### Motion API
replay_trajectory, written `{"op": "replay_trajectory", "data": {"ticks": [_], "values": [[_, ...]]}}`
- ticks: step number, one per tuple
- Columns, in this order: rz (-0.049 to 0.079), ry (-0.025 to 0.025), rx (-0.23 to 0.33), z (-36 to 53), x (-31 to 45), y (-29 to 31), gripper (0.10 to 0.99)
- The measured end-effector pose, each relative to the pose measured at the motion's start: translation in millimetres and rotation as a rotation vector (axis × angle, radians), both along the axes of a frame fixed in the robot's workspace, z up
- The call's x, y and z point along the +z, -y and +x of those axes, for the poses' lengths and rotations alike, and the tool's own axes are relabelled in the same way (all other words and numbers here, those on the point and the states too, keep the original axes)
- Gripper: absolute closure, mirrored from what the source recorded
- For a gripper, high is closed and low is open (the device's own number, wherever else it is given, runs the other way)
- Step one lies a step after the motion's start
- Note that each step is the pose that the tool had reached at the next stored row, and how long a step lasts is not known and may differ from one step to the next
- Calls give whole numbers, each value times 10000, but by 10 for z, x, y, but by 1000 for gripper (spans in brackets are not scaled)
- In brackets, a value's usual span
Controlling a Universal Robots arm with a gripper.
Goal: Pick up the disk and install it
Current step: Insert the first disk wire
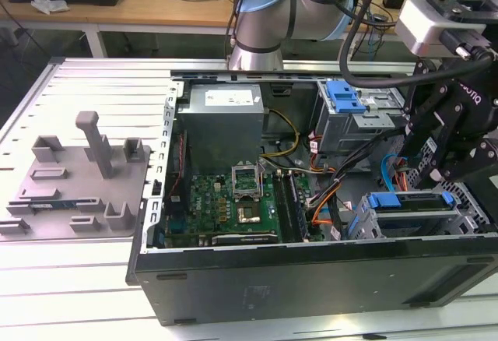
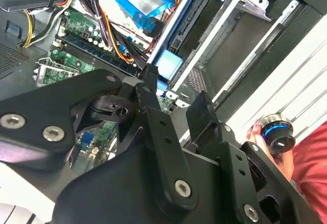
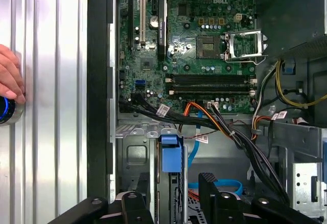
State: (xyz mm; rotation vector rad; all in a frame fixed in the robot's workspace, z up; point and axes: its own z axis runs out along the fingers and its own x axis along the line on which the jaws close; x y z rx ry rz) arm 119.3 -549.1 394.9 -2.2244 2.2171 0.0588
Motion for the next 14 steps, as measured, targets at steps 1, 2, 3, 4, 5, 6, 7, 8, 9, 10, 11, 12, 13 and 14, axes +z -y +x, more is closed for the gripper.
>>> {"op": "replay_trajectory", "data": {"ticks": [1, 2, 3, 4, 5, 6, 7, 8, 9, 10, 11, 12, 13, 14], "values": [[1, 1, 1, 0, -1, 0, 584], [0, 0, 0, 0, -1, 0, 584], [0, 0, 0, 0, -1, 0, 584], [1, 0, 0, 0, -2, 0, 584], [1, 0, 0, 0, -2, 0, 584], [-16, 0, 0, 0, -5, -12, 584], [-80, 0, 1, 1, -2, -51, 584], [-161, 1, 0, 0, -4, -181, 584], [-195, 1, 1, 1, -4, -272, 584], [-261, 0, 1, 3, -4, -381, 584], [-277, 0, 2, 5, -4, -433, 584], [-284, 1, 10, 10, -3, -462, 584], [-286, 1, 31, 21, -4, -502, 584], [-308, 1, 23, 42, -10, -527, 584]]}}
